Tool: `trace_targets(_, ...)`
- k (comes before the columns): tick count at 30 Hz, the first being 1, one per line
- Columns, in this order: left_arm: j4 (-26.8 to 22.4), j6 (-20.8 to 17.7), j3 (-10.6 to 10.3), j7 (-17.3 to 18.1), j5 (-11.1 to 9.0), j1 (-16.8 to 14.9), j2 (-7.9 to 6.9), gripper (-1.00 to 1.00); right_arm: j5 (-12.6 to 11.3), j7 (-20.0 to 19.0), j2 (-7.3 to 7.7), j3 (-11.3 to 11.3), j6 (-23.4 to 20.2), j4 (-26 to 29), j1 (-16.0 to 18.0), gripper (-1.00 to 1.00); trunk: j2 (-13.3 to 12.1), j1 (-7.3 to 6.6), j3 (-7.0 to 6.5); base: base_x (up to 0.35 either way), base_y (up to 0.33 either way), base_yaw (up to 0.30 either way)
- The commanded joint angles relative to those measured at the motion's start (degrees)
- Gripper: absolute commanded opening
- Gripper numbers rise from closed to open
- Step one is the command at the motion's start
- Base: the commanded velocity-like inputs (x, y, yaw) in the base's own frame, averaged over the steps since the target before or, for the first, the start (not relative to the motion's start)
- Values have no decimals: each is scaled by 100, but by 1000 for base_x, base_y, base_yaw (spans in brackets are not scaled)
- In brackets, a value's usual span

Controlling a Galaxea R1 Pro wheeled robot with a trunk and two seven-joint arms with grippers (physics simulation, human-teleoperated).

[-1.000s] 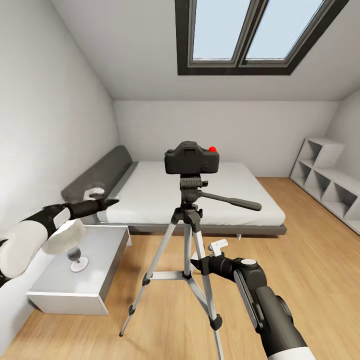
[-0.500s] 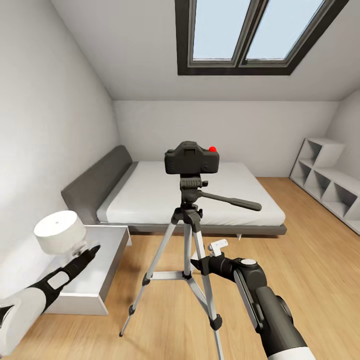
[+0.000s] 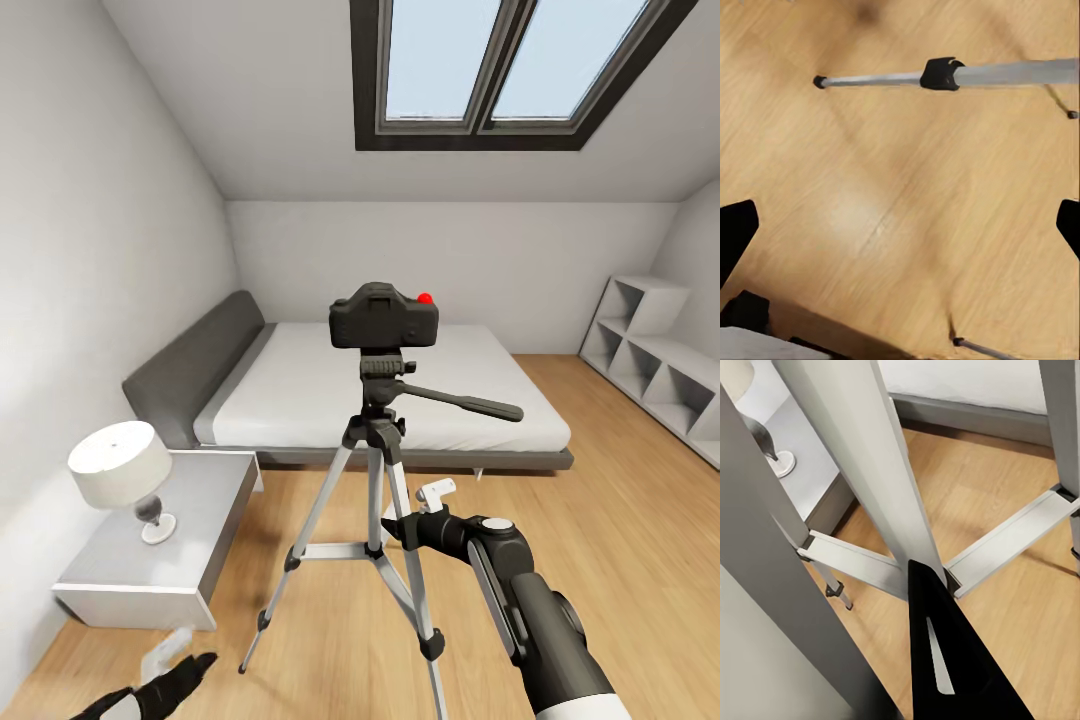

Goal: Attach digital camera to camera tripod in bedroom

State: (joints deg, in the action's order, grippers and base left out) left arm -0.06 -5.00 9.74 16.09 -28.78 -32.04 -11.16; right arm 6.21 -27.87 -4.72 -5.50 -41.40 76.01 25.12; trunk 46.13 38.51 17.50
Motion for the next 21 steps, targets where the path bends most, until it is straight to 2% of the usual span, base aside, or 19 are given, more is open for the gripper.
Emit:
trace_targets(1,1,-71,50,-188,40,86,34,100,85,-52,-3,5,-43,2,2,-100,5,1,8,0,0,0)
trace_targets(3,3,-90,51,-462,118,159,71,100,84,-52,-3,5,-47,0,2,-100,5,1,8,0,0,0)
trace_targets(6,5,-113,53,-1282,386,391,190,100,83,-58,-3,5,-57,1,2,-100,5,1,8,0,0,0)
trace_targets(9,10,-120,52,-1743,557,605,283,100,80,-59,-1,8,-60,-2,2,-100,5,1,8,0,0,0)
trace_targets(14,7,-124,53,-2078,665,930,481,100,75,-67,5,6,-67,-11,2,-100,5,1,8,0,0,0)
trace_targets(21,6,-91,54,-2136,683,1012,525,100,86,-59,3,5,-64,-58,2,-100,5,1,8,0,0,0)
